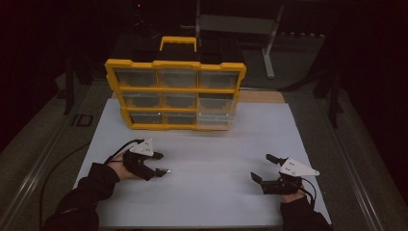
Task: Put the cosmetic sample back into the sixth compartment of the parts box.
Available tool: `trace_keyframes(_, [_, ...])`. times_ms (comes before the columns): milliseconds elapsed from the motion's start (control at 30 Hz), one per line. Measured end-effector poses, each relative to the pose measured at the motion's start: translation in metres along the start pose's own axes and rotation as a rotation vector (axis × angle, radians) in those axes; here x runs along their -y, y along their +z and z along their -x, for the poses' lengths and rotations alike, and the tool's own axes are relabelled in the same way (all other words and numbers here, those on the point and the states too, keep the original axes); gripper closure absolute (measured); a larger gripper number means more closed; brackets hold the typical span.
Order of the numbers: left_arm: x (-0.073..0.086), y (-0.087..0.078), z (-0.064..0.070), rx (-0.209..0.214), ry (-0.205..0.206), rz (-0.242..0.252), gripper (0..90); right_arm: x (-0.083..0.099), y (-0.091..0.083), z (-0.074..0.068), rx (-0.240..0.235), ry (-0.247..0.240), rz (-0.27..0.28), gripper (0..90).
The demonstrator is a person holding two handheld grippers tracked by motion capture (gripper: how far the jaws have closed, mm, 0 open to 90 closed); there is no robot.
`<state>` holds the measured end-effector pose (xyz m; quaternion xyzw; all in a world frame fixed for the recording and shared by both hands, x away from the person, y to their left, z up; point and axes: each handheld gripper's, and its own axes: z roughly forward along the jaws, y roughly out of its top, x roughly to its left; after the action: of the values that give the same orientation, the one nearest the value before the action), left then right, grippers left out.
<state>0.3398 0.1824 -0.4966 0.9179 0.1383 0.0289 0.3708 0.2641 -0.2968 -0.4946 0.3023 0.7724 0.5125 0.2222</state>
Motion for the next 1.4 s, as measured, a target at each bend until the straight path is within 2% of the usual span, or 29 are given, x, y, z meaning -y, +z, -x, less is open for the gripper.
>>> trace_keyframes(133, [0.0, 0.005, -0.002, 0.007, 0.013, -0.025, 46.3, 0.0, 0.0, 0.0, -0.002, -0.002, -0.002, 10.6])
trace_keyframes(300, [0.0, 0.01, -0.004, 0.031, 0.022, -0.051, 55.1, 0.001, 0.001, 0.001, -0.002, -0.001, -0.002, 10.6])
trace_keyframes(400, [0.0, 0.013, -0.005, 0.024, 0.033, -0.074, 59.7, 0.001, 0.001, 0.0, -0.002, 0.0, -0.002, 10.6])
trace_keyframes(467, [0.0, 0.015, -0.004, 0.004, 0.044, -0.09, 61.1, 0.001, 0.001, 0.0, -0.002, -0.001, -0.003, 10.6])
trace_keyframes(600, [-0.001, 0.018, -0.002, 0.0, 0.062, -0.12, 67.3, 0.001, 0.001, 0.001, -0.003, 0.0, -0.003, 10.6])
trace_keyframes(733, [0.0, 0.018, -0.004, 0.011, 0.065, -0.129, 70.7, 0.001, 0.0, 0.0, -0.003, -0.003, -0.004, 10.6])
trace_keyframes(1067, [-0.009, 0.021, -0.006, 0.041, 0.096, -0.192, 79.0, 0.001, 0.0, 0.0, 0.0, -0.005, -0.006, 10.6])
trace_keyframes(1400, [-0.015, 0.023, -0.004, 0.032, 0.11, -0.24, 81.7, 0.0, 0.0, 0.0, -0.002, -0.008, -0.009, 10.6])
